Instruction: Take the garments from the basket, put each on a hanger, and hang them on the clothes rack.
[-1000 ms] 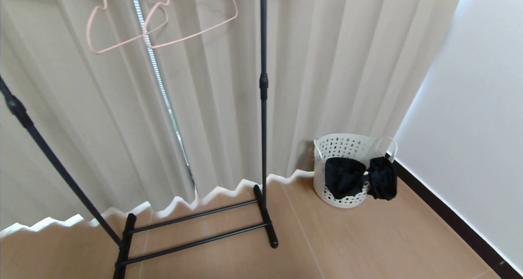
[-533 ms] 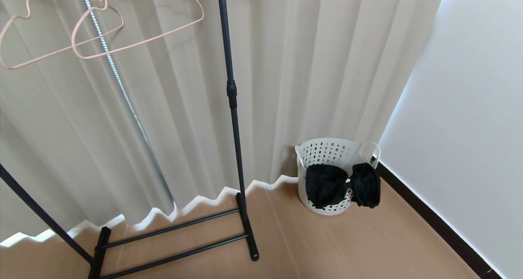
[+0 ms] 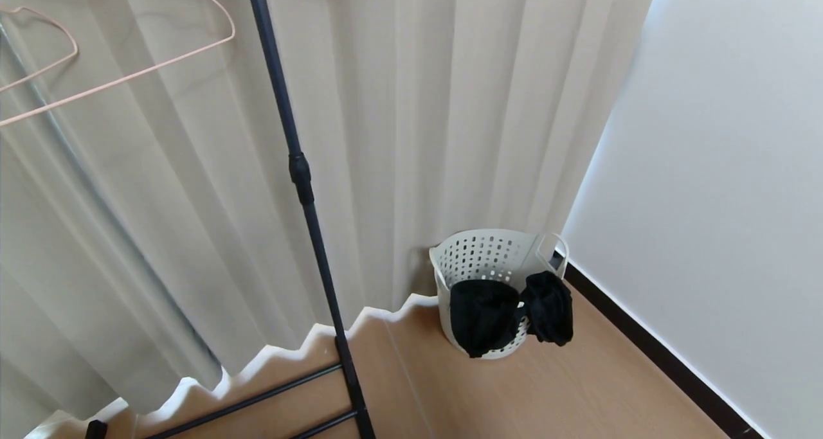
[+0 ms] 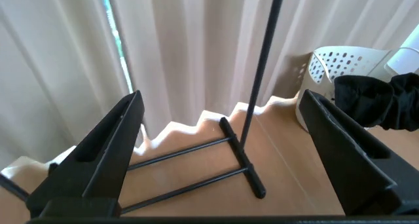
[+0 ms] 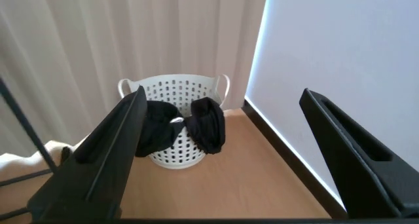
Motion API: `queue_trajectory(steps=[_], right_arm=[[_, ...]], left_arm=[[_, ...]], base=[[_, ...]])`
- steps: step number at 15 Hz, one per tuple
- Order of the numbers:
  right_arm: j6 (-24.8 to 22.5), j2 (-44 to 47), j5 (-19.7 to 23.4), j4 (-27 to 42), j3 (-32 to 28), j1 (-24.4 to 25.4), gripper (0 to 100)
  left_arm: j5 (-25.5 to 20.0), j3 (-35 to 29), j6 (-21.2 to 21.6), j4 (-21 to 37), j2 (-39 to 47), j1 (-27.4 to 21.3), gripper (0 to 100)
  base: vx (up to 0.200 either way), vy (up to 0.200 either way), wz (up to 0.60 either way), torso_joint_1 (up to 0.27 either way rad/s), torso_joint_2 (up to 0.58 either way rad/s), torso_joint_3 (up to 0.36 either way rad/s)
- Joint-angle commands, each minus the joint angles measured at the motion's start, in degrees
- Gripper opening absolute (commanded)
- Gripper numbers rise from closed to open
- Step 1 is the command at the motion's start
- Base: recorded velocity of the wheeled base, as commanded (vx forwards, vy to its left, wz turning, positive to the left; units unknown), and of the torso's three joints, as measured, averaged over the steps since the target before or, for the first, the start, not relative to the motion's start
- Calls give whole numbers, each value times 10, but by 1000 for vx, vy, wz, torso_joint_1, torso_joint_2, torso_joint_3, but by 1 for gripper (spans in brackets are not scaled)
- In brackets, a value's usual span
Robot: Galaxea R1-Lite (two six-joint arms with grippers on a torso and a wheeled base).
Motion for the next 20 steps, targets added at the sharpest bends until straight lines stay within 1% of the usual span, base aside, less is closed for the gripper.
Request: queue_trajectory(steps=[1, 4, 10, 15, 20], right_arm=[[0, 1, -1, 0, 0, 1, 100], [-1, 1, -1, -1, 0, 1, 100], [1, 0, -1, -2, 0, 1, 100], [4, 0, -1, -2, 0, 1, 100], [4, 0, -1, -2, 0, 1, 100]], left_arm=[[0, 0, 0, 0, 1, 1, 100], [0, 0, 1, 0, 1, 1, 100], [3, 1, 8, -1, 0, 1, 100], [5, 0, -7, -1, 0, 1, 100], [5, 0, -6, -1, 0, 0, 100]], base=[[200, -200, 0, 7, -7, 7], [200, -200, 0, 1, 4, 2], [0, 0, 0, 0, 0, 0], [0, 0, 0, 0, 0, 0], [0, 0, 0, 1, 5, -154]])
